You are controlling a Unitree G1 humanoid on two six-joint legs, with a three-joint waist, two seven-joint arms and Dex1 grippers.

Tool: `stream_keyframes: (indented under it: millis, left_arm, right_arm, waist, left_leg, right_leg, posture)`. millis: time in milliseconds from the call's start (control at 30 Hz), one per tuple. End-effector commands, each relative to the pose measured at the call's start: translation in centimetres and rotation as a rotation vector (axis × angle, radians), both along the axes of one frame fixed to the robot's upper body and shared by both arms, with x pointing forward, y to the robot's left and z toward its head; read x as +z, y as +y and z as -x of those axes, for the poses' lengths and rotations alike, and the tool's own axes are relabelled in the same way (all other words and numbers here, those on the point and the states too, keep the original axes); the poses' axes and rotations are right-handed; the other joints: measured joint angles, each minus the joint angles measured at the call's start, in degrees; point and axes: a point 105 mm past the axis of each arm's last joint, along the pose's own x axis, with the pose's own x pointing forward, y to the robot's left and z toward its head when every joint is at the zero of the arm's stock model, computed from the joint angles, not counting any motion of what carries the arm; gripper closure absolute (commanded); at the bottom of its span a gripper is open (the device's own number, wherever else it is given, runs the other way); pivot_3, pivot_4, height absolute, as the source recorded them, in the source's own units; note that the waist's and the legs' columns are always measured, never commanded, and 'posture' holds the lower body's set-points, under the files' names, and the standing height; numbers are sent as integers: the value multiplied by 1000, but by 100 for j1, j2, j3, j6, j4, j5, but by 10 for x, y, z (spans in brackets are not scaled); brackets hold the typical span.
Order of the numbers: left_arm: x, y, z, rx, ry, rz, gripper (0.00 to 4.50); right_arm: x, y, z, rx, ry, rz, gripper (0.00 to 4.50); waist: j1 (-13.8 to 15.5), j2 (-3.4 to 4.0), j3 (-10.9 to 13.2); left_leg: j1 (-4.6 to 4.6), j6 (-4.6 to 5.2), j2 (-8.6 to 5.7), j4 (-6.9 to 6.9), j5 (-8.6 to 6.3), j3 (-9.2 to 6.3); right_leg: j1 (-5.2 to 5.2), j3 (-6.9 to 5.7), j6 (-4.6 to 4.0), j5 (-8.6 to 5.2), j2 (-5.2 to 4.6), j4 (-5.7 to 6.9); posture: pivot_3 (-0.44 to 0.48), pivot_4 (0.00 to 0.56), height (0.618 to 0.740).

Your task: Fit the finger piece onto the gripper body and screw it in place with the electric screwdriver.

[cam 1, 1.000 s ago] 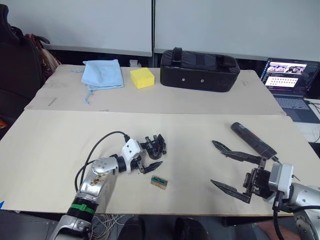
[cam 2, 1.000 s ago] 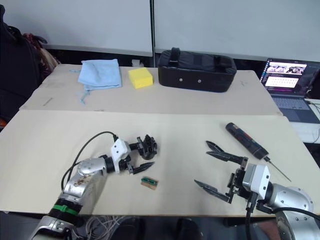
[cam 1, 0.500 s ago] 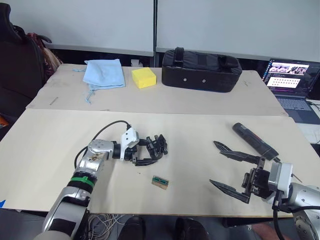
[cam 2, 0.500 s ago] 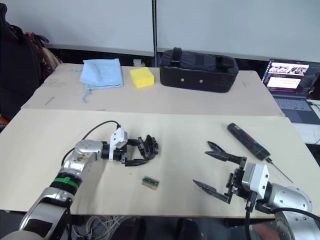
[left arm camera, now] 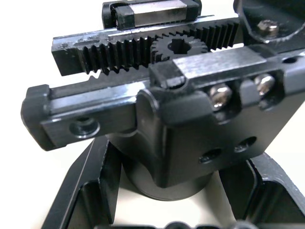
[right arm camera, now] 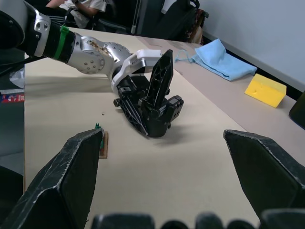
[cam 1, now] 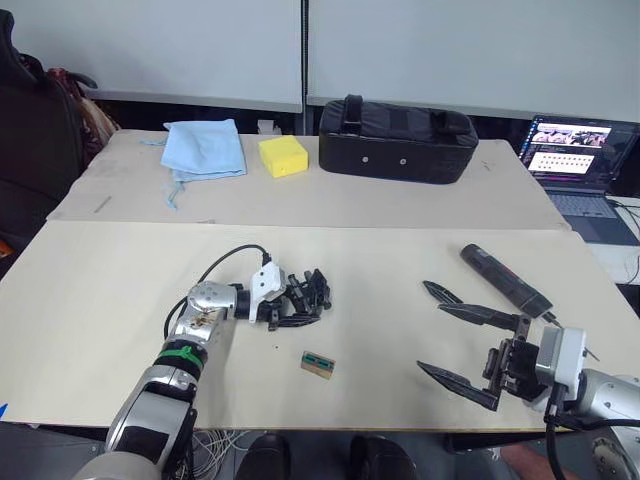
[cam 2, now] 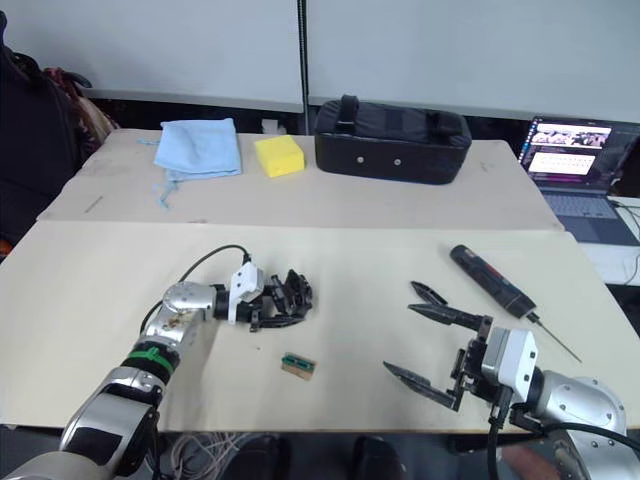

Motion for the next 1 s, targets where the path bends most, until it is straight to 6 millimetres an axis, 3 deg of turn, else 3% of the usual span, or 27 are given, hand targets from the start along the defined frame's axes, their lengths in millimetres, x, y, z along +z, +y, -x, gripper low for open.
stream_keyframes:
  millis: [33,167,300,433,767,900,933,1000]
  left_arm:
    - [28,7,-6,130,-43,132,2157]
    - [38,9,0,313,-28,180,2157]
    - [34,-2,20,407,-17,148,2157]
    - [38,-2,20,543,-23,207,2157]
    - [10,-12,24,606,-4,164,2157]
    - [8,-9,28,560,-5,136,230]
    - [8,-7,28,550,-10,129,22]
    - [10,0,28,539,-7,121,22]
  right_arm:
    - [9,0,3,-4,-39,-2,0]
    - [6,-1,5,0,-31,-4,0]
    - [6,6,8,65,-36,9,0]
    - [8,7,6,84,-43,19,0]
    - [11,11,1,85,-43,17,0]
    - [13,11,-1,77,-46,13,0]
    - [13,11,-2,73,-47,11,0]
    - [14,12,-3,69,-48,6,0]
  waist:
    - [-11,0,0]
    - [12,0,0]
    - [31,0,0]
    - [51,0,1]
    - [38,0,1]
    - [36,0,0]
    - [36,0,0]
    - [27,0,0]
  left_leg:
    - [0,0,1,0,0,0]
    - [-3,0,1,0,0,-1]
    - [-5,-1,-2,0,0,0]
    - [-5,-1,-5,0,0,3]
    - [3,-1,-6,0,0,10]
    - [4,-1,-7,0,-1,12]
    - [4,-1,-7,0,0,12]
    - [6,-1,-6,0,-1,13]
  right_leg:
    - [-1,1,1,0,0,1]
    - [-5,5,2,1,0,2]
    - [-6,17,1,0,-1,-3]
    - [-5,23,-21,-13,0,-6]
    - [-4,37,-21,-13,6,-3]
    - [-3,42,-22,-13,6,-5]
    - [-3,42,-22,-13,6,-5]
    - [-4,42,-22,-13,8,-3]
  posture:
    - [0,150,740]
    - [0,150,740]
    - [0,150,740]
    - [0,150,740]
    - [0,150,740]
    - [0,150,740]
    - [0,150,740]
    - [0,150,740]
